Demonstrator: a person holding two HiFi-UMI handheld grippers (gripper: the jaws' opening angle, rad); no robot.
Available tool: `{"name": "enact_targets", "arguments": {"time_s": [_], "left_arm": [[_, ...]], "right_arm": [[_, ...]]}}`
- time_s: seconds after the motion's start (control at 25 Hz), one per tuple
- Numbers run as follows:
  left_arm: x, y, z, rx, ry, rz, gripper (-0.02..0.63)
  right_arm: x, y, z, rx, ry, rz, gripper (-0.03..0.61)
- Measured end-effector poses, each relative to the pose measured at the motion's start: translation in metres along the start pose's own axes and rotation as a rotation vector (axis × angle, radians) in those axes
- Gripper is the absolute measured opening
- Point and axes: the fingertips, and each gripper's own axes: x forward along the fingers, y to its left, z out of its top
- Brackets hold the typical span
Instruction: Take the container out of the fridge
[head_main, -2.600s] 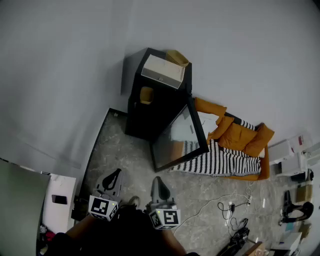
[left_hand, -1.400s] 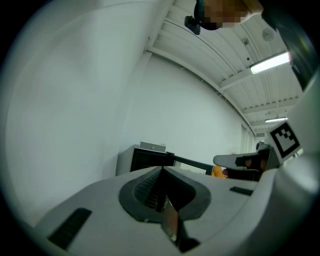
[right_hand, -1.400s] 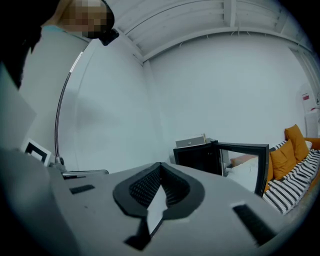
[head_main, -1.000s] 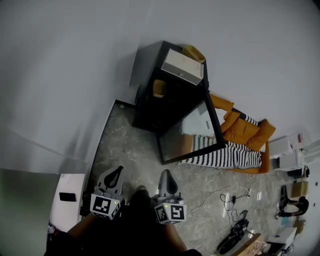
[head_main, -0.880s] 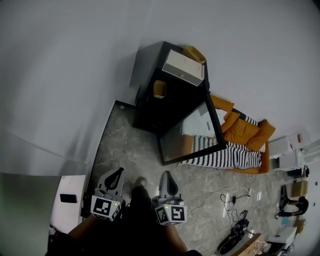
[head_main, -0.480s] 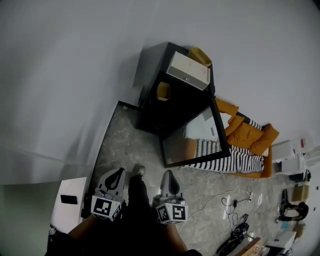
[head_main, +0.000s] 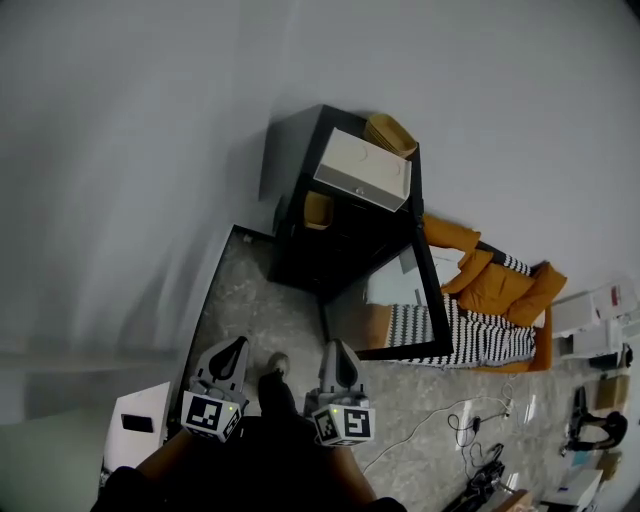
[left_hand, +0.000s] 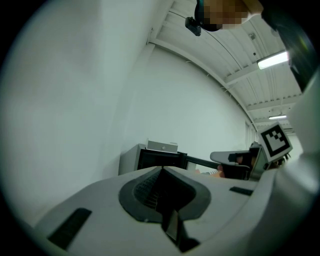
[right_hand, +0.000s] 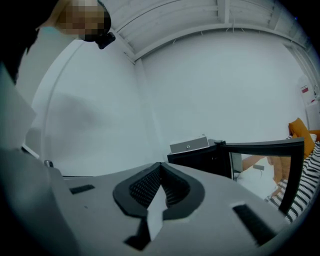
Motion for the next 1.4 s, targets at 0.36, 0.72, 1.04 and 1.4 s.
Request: {"name": "enact_targets", "arguments": {"time_s": [0.36,0.72,1.04,1.4], "left_arm": [[0.093,-0.011,0.013,0.0,0.019,0.032,0.005],[0.151,-0.015,0.012,0.011,0.038,0.078,0.005],[0.167,-0.005,0.008,0.009,0.061,0.097,0.005],[0.217,0.015,0.018,-0.001,0.039,0.042,0.005]], "right_arm": [[0.082,-0.065,0.001,0.043,0.051,0.052,0.0],[0.142,-0.111,-0.008,-0.051,0.112,0.096,0.0],[0.185,-0.125,-0.028,-0.073,0.174,0.124,0.0],[0.245,-0.137,-0.066,-0.146,0.272,0.124,0.0]]}}
